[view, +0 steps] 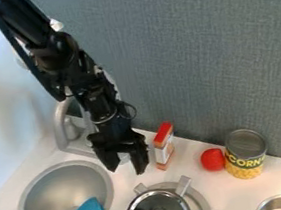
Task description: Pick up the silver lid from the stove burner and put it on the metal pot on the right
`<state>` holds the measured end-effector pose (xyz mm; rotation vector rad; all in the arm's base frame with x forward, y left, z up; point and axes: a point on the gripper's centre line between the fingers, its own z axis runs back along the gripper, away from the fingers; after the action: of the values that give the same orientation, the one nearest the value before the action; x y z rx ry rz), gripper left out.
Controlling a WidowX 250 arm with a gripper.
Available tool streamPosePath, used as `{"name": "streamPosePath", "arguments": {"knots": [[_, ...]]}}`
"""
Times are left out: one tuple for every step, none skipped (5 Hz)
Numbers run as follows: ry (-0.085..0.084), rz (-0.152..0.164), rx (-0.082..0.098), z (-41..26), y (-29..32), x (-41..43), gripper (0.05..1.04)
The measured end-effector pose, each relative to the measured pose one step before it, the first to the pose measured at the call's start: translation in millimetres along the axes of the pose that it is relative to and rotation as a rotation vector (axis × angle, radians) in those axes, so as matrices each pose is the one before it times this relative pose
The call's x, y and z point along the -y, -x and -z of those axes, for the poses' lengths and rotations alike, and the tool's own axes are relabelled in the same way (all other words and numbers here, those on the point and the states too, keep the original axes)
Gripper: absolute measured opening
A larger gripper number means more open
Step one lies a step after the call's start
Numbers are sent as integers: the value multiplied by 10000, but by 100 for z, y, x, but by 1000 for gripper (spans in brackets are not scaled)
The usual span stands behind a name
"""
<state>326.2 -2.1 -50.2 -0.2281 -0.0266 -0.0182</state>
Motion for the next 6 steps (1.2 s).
{"name": "streamPosePath", "arguments": {"knots": [[30, -70, -282, 883, 593, -142, 1004], [-15, 106, -158, 492, 717, -33, 1004], [-47, -7, -9, 48, 586, -8, 1004], [-161, 400, 349, -864, 177, 1349, 1003], [-316, 480, 77, -69, 856, 1575, 1003], [-322, 620, -9, 113, 275, 2107, 1004]]}}
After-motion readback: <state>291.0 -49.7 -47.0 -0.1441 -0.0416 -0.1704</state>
